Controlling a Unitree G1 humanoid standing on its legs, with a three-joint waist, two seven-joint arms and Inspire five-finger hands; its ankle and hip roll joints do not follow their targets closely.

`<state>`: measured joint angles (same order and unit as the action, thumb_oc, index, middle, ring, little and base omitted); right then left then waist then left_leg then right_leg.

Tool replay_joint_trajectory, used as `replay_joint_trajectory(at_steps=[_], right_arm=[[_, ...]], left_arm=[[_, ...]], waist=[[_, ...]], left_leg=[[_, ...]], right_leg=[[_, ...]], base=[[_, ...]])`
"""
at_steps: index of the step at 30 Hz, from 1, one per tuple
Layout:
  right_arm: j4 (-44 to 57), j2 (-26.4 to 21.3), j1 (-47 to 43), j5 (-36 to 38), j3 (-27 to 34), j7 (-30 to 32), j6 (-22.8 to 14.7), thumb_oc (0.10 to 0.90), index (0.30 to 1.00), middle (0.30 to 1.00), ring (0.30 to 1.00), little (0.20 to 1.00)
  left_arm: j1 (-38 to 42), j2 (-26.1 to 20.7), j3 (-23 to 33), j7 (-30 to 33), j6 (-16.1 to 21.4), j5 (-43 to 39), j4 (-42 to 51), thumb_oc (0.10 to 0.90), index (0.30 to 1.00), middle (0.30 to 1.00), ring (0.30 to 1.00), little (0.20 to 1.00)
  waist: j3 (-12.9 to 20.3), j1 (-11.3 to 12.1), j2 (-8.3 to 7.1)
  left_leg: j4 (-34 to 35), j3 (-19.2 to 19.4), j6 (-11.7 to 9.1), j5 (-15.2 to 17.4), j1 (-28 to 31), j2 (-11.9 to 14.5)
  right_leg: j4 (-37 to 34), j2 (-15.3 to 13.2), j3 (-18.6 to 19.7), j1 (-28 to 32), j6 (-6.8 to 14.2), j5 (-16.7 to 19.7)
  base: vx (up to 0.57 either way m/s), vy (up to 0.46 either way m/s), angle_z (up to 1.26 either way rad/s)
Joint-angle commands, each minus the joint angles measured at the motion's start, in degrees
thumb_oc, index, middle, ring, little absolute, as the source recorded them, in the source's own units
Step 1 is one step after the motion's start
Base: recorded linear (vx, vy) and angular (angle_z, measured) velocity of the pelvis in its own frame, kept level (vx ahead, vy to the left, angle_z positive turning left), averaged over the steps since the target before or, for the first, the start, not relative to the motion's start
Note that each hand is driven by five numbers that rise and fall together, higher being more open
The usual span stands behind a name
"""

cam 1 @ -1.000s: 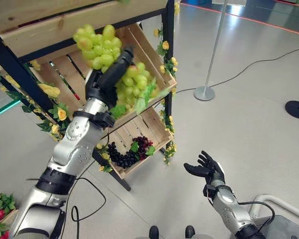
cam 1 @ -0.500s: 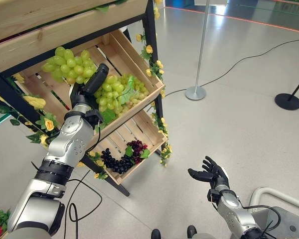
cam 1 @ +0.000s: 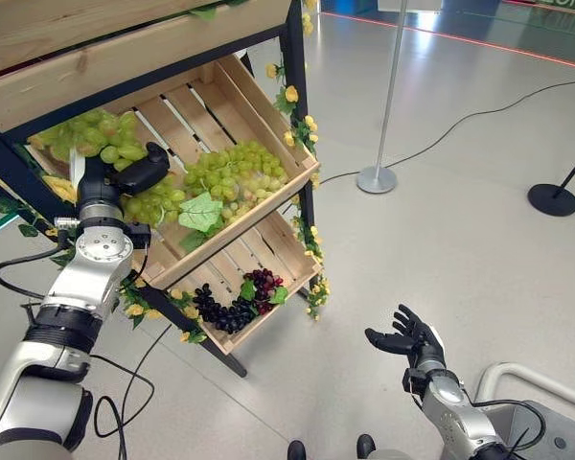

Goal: Pick up the fruits from the basket on one side to the basket on the other side

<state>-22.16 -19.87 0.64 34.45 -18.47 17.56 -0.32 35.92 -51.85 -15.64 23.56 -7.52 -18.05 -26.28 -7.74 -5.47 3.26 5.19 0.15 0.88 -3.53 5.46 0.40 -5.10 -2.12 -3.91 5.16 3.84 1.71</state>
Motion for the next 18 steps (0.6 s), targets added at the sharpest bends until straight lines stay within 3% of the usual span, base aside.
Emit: replay_joint_trajectory(at_steps=[1,10,14,18], right_arm=[[5.15,-2.22,0.33,1.98,1.44,0.42,-6.51,0.800,0.900,0.900,0.900,0.900],[6.12,-3.06,-0.15,2.29,2.35,-0.12,-5.88,0.800,0.900,0.900,0.900,0.900],[6.12,-3.56,-0.35,2.87,2.40,-0.38,-5.54,0.800,0.900,0.900,0.900,0.900],[6.43,-4.04,0.06,3.16,2.66,-0.53,-5.48,0.800,0.900,0.900,0.900,0.900]], left_arm=[[12.50,-8.48,-0.56,-0.13,-0.15,7.96,-0.49,0.800,0.900,0.900,0.900,0.900],[11.36,-11.01,-3.83,-10.68,-6.80,16.87,2.05,0.800,0.900,0.900,0.900,0.900],[12.29,-13.56,-7.33,-16.88,-8.49,22.59,2.00,0.800,0.900,0.900,0.900,0.900],[13.30,-16.36,-9.88,-18.04,-8.36,24.89,2.35,0.800,0.900,0.900,0.900,0.900]], waist=[[5.29,0.85,-0.17],[4.71,1.13,-0.02],[4.42,1.05,0.37],[4.30,0.89,0.62]], left_leg=[[-0.19,3.67,-1.30,2.97,2.27,-0.95],[-0.19,3.50,-1.30,2.96,2.33,-0.89],[-0.19,3.76,-1.30,2.95,2.40,-0.87],[-0.19,3.98,-1.34,2.95,2.40,-0.86]], right_leg=[[0.10,-0.23,-1.00,1.20,0.40,0.92],[0.10,-0.23,-1.06,1.30,0.52,0.93],[0.10,-0.18,-0.96,1.30,0.65,1.02],[0.10,-0.18,-0.92,1.25,0.84,1.14]], base=[[0.00,0.000,0.00],[0.00,0.000,0.00],[0.00,0.000,0.00],[0.00,0.000,0.00]])
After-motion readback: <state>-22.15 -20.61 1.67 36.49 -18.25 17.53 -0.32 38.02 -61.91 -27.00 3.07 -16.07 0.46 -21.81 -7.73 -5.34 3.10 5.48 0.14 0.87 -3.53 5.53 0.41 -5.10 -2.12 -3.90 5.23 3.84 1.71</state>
